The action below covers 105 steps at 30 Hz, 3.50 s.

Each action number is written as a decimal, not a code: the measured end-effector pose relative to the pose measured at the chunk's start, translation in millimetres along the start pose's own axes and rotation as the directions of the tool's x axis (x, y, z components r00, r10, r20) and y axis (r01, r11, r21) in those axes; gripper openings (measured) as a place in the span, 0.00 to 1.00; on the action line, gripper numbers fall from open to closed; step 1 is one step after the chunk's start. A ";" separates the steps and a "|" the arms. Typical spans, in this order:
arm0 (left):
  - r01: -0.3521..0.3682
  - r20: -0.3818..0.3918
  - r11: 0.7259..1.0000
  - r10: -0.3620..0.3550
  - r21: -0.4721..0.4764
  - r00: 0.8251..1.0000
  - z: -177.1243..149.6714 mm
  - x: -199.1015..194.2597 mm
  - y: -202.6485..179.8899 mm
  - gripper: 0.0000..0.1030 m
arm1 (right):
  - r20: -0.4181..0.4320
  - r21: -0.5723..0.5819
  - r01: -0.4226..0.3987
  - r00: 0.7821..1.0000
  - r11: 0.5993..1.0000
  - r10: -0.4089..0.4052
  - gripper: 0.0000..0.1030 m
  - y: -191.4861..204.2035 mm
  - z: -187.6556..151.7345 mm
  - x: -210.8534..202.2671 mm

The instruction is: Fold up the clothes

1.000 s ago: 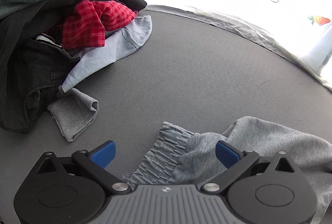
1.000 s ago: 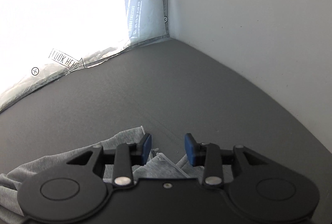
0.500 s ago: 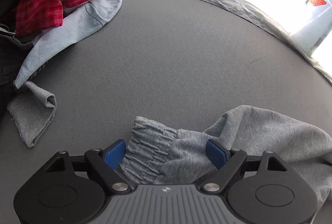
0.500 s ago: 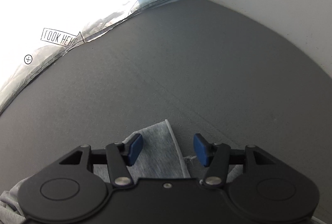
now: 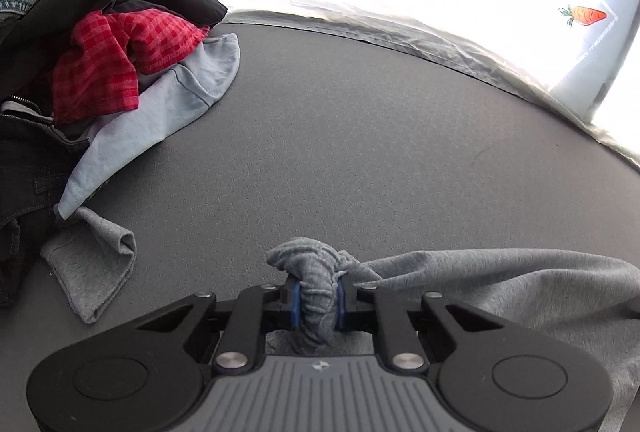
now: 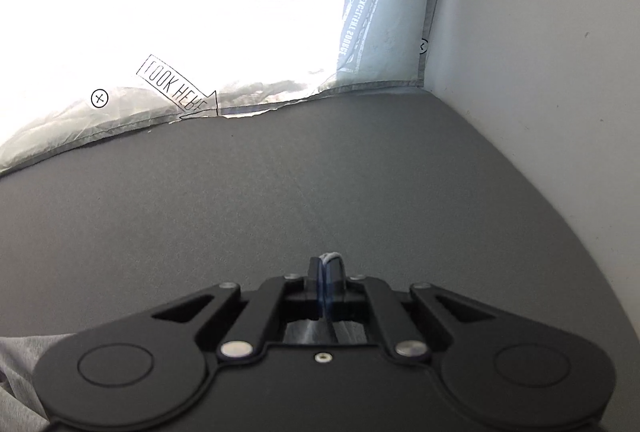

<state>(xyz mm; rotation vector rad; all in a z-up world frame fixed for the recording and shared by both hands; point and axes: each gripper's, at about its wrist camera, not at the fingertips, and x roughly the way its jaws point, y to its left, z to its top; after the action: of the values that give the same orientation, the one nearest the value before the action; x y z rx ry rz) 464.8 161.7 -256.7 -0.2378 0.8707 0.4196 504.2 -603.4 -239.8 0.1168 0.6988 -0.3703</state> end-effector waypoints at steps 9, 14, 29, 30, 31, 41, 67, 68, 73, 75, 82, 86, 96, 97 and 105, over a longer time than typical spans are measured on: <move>0.085 0.231 0.972 -0.033 -0.220 0.972 28.8 -68.7 45.6 0.15 | 0.373 0.148 -0.084 0.927 0.985 0.023 0.01 -38.3 69.8 -105.5; 0.118 0.270 0.954 -0.040 -0.277 0.962 18.6 -81.5 59.5 0.15 | 0.414 0.190 -0.123 0.909 0.974 0.034 0.02 -58.5 73.6 -132.4; 0.131 0.259 0.936 -0.045 -0.327 0.965 5.3 -68.3 67.6 0.15 | 0.266 0.198 0.008 0.962 0.980 -0.062 0.02 -70.4 94.6 -106.9; 0.125 0.251 0.937 -0.042 -0.327 0.967 9.2 -59.5 63.1 0.16 | 0.229 0.200 0.011 0.972 0.980 -0.058 0.02 -65.3 99.2 -86.8; 0.118 0.242 0.938 -0.037 -0.327 0.970 13.1 -51.6 59.0 0.16 | 0.202 0.202 0.015 0.978 0.979 -0.057 0.02 -60.1 102.8 -69.3; -0.077 0.086 0.961 0.103 -0.267 0.991 38.5 12.7 26.9 0.41 | 0.048 0.061 0.062 0.997 0.996 -0.065 0.40 11.9 68.5 27.7; -0.157 0.052 0.982 0.153 0.101 0.987 -51.4 -10.5 -83.0 0.73 | -0.302 0.201 0.081 0.953 0.976 -0.017 0.04 -22.0 -35.1 57.2; -0.161 0.041 0.982 0.158 0.098 0.987 -52.9 -7.5 -82.2 0.73 | -0.308 0.184 0.062 0.951 0.981 -0.002 0.02 -21.3 -28.2 59.3; -0.174 0.013 0.981 0.174 0.082 0.985 -55.9 1.8 -78.1 0.73 | -0.214 0.140 -0.031 0.975 0.990 0.061 0.02 -3.7 57.2 63.6; -0.179 0.005 0.980 0.179 0.082 0.984 -56.2 5.4 -77.9 0.73 | -0.113 0.184 -0.091 0.987 0.979 0.113 0.02 7.5 107.3 62.6; -0.192 0.008 0.980 0.191 0.057 0.981 -58.5 11.0 -77.3 0.76 | 0.119 0.325 -0.234 0.971 0.916 0.206 0.41 37.6 155.2 67.4; -0.198 0.012 0.980 0.197 0.024 0.980 -60.4 12.3 -73.6 0.81 | -0.001 0.215 -0.145 0.989 0.966 0.148 0.34 59.7 105.5 77.3; -0.207 0.013 0.977 0.207 -0.044 0.978 -62.7 18.3 -66.7 0.96 | -0.130 0.344 -0.179 0.963 0.922 0.235 0.34 74.9 23.9 113.1; -0.206 0.014 0.977 0.207 -0.052 0.978 -63.3 18.7 -65.7 0.97 | -0.128 0.363 -0.179 0.962 0.914 0.240 0.38 76.2 26.8 116.7; -0.202 0.039 0.976 0.206 -0.085 0.978 -68.0 20.1 -63.4 1.00 | -0.164 0.342 -0.165 0.959 0.925 0.232 0.03 95.3 59.2 152.8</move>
<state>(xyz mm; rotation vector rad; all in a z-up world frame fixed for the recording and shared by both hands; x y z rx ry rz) 457.9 85.2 -312.9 -0.2129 0.8352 0.6507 682.9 -573.2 -295.3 0.5433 0.8139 -0.2770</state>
